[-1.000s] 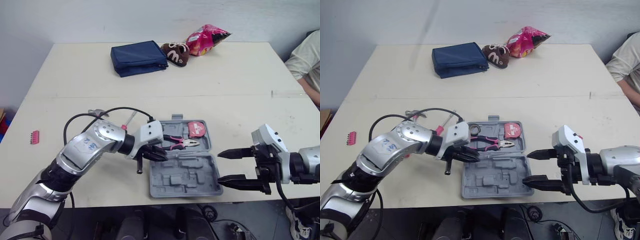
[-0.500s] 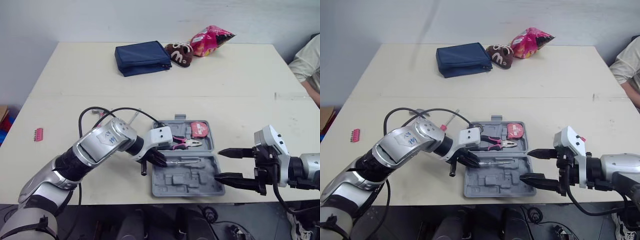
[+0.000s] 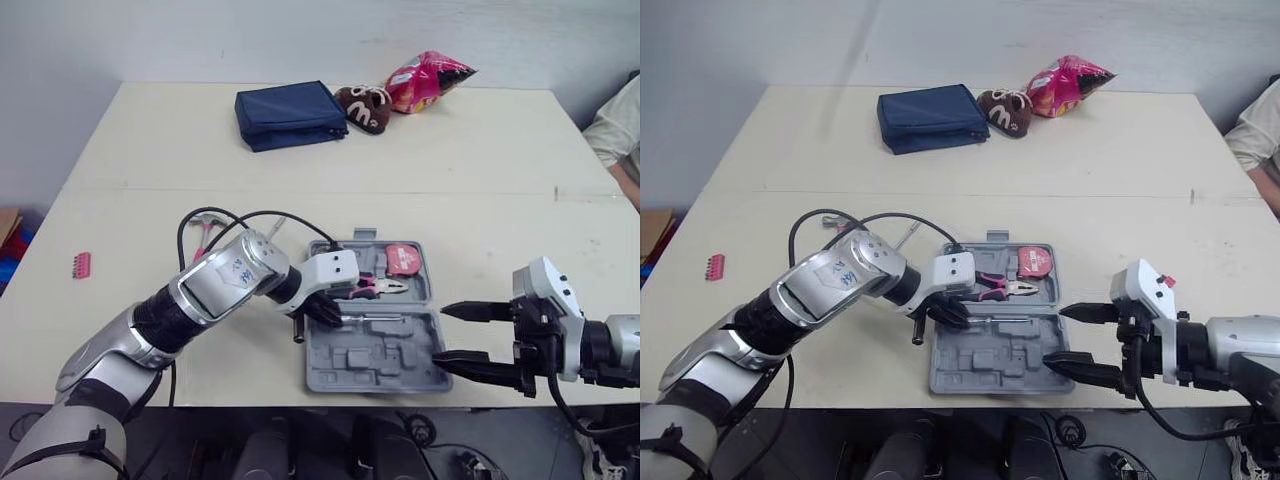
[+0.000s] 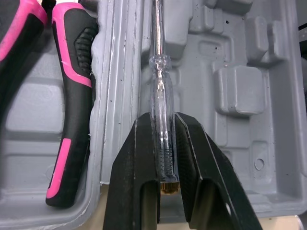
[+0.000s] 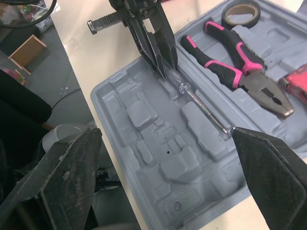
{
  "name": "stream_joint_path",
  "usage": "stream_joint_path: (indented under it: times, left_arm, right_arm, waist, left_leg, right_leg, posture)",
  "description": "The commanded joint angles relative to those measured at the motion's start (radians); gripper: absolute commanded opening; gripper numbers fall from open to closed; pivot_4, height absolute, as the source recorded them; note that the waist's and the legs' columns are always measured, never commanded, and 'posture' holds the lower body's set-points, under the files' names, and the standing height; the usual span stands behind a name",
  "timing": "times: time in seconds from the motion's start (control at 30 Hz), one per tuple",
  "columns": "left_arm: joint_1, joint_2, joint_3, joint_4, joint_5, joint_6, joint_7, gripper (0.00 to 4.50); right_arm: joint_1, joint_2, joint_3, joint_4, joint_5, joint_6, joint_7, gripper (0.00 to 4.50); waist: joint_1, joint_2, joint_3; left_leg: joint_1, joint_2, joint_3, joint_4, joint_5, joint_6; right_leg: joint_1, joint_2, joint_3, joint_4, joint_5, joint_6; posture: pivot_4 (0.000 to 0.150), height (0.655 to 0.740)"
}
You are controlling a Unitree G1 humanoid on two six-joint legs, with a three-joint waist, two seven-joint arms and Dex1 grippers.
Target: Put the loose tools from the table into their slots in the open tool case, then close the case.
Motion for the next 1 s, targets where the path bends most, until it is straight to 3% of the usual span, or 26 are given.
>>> stream_joint_path:
  times: [0.03, 0.3, 0.33, 0.5, 0.63, 0.8, 0.83, 1.0]
  left_arm:
    - [-0.014, -0.006, -0.006, -0.008, 0.018, -0.009, -0.016, 0.01]
    - [-0.017, -0.014, 0.019, -0.019, 0.021, -0.019, -0.022, 3.52]
    - [-0.010, -0.010, 0.062, -0.026, 0.019, -0.094, -0.029, 3.89]
    - [0.082, -0.006, 0.173, 0.040, 0.030, -0.381, -0.048, 3.89]
    - [0.192, -0.087, 0.263, 0.184, 0.014, -0.656, -0.088, 2.61]
    - [0.218, -0.149, 0.282, 0.299, 0.020, -0.729, -0.134, 0.27]
    - [0.223, -0.154, 0.281, 0.313, 0.027, -0.740, -0.143, 0.05]
    - [0.241, -0.171, 0.271, 0.389, 0.082, -0.801, -0.152, 0.05]
  right_arm:
    - [0.000, -0.007, -0.026, -0.024, 0.014, -0.011, 0.002, 4.50]
    - [0.002, -0.003, -0.023, -0.028, 0.013, -0.015, -0.001, 4.50]
    - [0.011, 0.001, -0.026, -0.037, 0.016, -0.014, -0.002, 4.50]
    - [0.030, 0.007, -0.030, -0.051, 0.018, -0.020, -0.005, 4.50]
    - [0.031, 0.012, -0.014, -0.050, 0.009, -0.028, -0.012, 4.50]
    - [0.031, 0.016, -0.001, -0.047, 0.007, -0.035, -0.018, 4.50]
    - [0.031, 0.015, 0.001, -0.046, 0.005, -0.038, -0.019, 4.50]
    - [0.025, 0.017, 0.014, -0.039, -0.007, -0.048, -0.027, 4.50]
  waist:
    - [0.001, 0.000, 0.000]
    - [0.002, 0.000, 0.000]
    - [0.002, 0.000, 0.000]
    - [0.002, 0.000, 0.000]
    - [0.001, 0.002, -0.001]
    - [0.008, 0.002, -0.001]
    - [0.009, 0.002, -0.001]
    - [0.012, 0.002, -0.001]
  left_leg:
    - [0.000, 0.000, 0.000, 0.000, 0.000, 0.000]
    - [0.000, 0.000, 0.000, 0.000, 0.000, 0.000]
    - [0.000, 0.000, 0.000, 0.000, 0.000, 0.000]
    - [0.000, 0.000, -0.001, 0.000, 0.000, 0.000]
    - [0.001, 0.000, 0.000, 0.000, 0.000, 0.000]
    - [-0.001, -0.001, -0.001, 0.002, 0.000, 0.001]
    - [-0.001, -0.001, -0.001, 0.003, 0.000, 0.002]
    - [-0.001, -0.001, -0.001, 0.003, 0.000, 0.002]
  right_leg:
    - [0.000, 0.000, 0.000, 0.000, 0.000, 0.000]
    - [0.000, 0.000, 0.000, 0.000, 0.000, 0.000]
    - [0.000, 0.000, 0.000, 0.000, 0.000, 0.000]
    - [0.000, -0.001, 0.000, 0.000, 0.000, 0.000]
    - [0.001, -0.001, -0.002, 0.000, 0.000, 0.000]
    - [0.001, -0.001, -0.004, 0.000, 0.000, 0.001]
    - [0.001, -0.001, -0.004, 0.000, 0.001, 0.001]
    - [0.001, -0.001, -0.006, 0.000, 0.001, 0.001]
  posture:
    - [0.150, 0.7338]
    - [0.150, 0.7338]
    - [0.150, 0.7338]
    - [0.150, 0.7338]
    - [0.150, 0.7338]
    - [0.150, 0.7338]
    - [0.150, 0.7338]
    - [0.150, 0.7338]
